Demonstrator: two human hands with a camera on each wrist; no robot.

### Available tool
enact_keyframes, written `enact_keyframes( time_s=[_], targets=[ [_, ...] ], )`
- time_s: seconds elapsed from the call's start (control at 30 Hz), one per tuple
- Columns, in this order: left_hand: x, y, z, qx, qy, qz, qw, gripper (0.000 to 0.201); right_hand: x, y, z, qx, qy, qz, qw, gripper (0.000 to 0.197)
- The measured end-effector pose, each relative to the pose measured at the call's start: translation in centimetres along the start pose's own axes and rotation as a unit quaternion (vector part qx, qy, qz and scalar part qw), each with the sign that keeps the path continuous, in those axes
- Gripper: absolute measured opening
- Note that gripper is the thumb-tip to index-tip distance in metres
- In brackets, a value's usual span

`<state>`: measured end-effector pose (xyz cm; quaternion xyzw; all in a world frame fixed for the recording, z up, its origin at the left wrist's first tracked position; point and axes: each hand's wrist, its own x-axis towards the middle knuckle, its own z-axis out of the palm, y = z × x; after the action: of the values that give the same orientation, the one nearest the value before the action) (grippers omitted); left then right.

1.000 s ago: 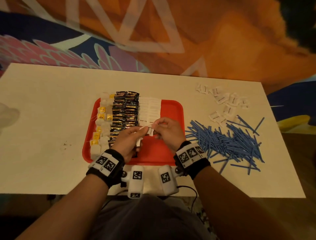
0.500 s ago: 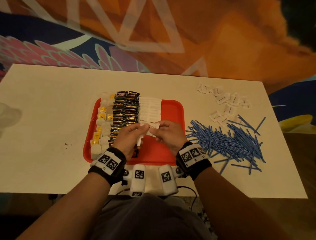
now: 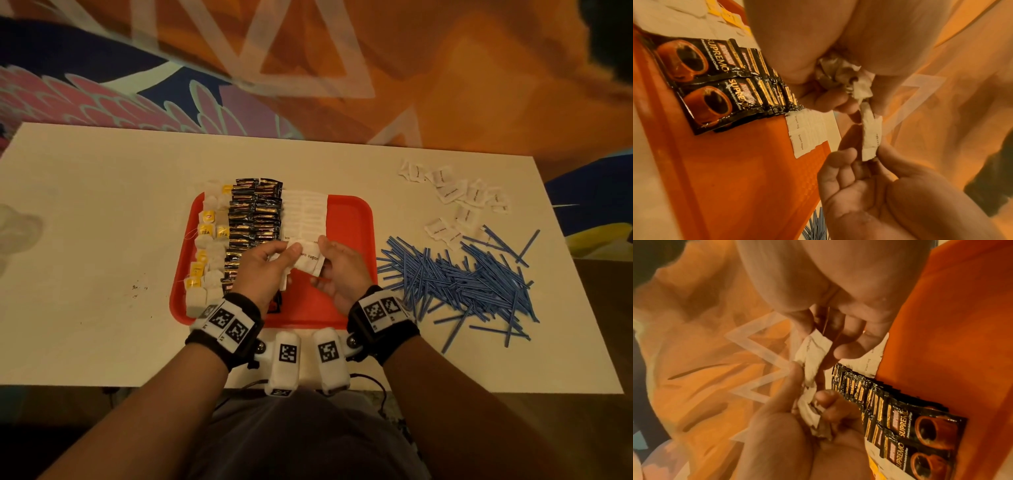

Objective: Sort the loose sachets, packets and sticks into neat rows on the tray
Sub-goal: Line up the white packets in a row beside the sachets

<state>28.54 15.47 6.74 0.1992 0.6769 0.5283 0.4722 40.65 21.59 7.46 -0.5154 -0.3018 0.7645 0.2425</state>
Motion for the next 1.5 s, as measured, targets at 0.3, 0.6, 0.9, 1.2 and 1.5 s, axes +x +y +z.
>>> enact_keyframes(
  time_s=[0.3, 0.6, 0.9, 1.2, 1.5],
  targets=[
    [0.6, 0.9, -0.4, 0.091, 0.057, 0.101, 0.989, 0.029, 0.3, 0.5, 0.8, -0.117, -0.001, -0.099, 0.988, 0.015],
    [1.1, 0.3, -2.0, 0.137, 0.066, 0.135, 0.979, 0.002, 1.2, 0.6, 0.7, -0.125, 0.043, -0.11, 0.985, 0.017],
    [1.1, 0.4, -2.6, 0.102, -0.031, 0.131, 0.986, 0.018, 2.2, 0.8, 1.6, -0.043, 0.012, -0.037, 0.998, 0.019],
    [1.7, 0.0, -3.0, 0.154, -0.058, 0.168, 0.972, 0.023, 2.4, 0.7, 2.2, -0.017, 0.035, -0.032, 0.999, 0.018],
    [2.8, 0.2, -4.0, 0.149, -0.056, 0.115, 0.981, 0.029, 2.6, 1.3, 1.6, -0.181, 0.002, -0.179, 0.967, 0.021]
  ],
)
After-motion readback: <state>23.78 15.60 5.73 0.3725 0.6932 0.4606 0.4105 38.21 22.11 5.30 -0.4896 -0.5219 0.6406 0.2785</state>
